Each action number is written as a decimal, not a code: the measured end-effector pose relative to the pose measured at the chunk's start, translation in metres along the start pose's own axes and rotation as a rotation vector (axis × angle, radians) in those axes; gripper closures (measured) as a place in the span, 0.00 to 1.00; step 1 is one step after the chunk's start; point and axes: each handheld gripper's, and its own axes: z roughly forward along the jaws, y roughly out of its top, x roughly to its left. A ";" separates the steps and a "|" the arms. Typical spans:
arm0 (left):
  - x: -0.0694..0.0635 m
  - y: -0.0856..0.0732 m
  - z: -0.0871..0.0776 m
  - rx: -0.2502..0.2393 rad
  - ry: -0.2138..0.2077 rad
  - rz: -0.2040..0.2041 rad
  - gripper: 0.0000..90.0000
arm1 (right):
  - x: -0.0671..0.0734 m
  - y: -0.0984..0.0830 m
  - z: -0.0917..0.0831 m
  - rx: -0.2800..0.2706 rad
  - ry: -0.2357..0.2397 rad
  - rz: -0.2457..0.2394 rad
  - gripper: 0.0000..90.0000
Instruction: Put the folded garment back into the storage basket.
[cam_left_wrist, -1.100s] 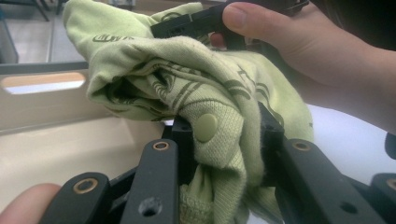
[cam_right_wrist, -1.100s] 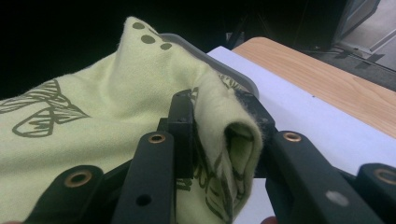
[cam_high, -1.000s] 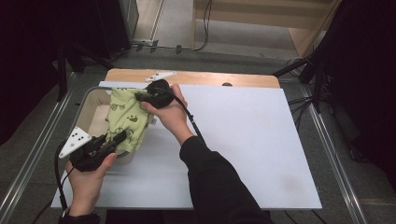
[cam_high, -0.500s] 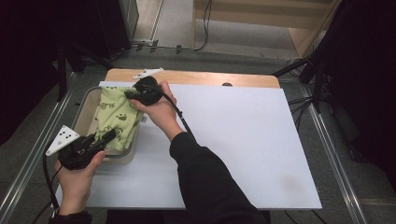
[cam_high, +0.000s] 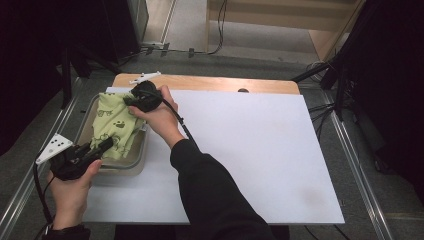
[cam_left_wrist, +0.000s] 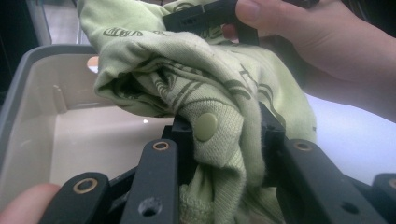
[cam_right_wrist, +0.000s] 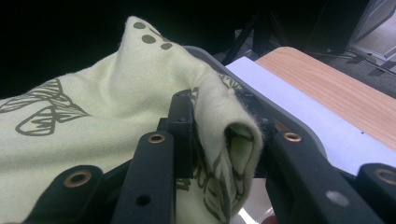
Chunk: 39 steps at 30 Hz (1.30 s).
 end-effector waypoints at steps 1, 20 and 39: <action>0.003 0.000 -0.001 0.000 0.002 -0.003 0.76 | 0.002 0.001 0.003 0.001 -0.002 -0.004 0.76; 0.022 0.002 0.004 0.069 0.049 -0.024 0.18 | -0.021 -0.005 0.034 0.059 -0.074 0.106 0.33; 0.006 0.003 0.007 0.013 -0.081 -0.021 0.00 | -0.028 -0.015 -0.015 0.007 -0.073 0.111 0.00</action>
